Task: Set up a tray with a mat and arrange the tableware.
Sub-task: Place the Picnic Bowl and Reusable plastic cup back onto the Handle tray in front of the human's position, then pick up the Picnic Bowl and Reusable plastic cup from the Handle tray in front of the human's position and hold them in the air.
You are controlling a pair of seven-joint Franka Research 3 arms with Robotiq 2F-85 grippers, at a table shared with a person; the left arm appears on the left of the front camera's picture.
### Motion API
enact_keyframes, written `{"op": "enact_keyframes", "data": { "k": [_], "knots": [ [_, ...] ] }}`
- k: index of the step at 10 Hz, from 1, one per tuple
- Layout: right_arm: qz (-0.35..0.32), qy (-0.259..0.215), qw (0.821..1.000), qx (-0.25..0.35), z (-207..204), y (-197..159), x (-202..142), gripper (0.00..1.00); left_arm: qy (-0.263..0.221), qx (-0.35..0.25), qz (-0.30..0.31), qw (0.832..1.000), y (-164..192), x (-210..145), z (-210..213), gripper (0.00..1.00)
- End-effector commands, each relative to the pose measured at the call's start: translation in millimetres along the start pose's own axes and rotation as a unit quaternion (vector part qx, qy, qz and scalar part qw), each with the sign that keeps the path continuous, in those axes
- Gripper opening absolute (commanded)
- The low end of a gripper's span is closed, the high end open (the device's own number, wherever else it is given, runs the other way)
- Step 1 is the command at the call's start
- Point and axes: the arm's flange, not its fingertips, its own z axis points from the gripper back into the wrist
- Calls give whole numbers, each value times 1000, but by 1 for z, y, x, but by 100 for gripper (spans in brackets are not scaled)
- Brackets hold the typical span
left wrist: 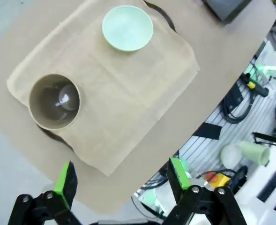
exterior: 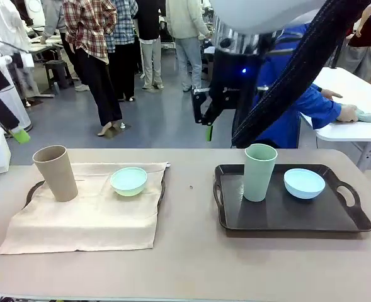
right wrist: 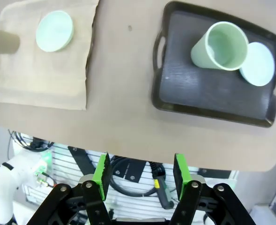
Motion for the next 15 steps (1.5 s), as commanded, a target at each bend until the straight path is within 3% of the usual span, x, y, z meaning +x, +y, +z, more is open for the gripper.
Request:
{"op": "enact_keyframes", "data": {
  "k": [1, 2, 15],
  "knots": [
    [3, -23, 1000, -11, -6, -4, 2, 69, 9, 18, 1, 1000, -1, 3, 15, 100],
    [0, 0, 1000, 0, 0, 0, 0, 69, -10, 3, -12, 1000, -3, -5, 16, 100],
    [0, 0, 1000, 0, 0, 0, 0, 69, -4, 9, -8, 1000, -6, 4, 13, 100]
  ]
}}
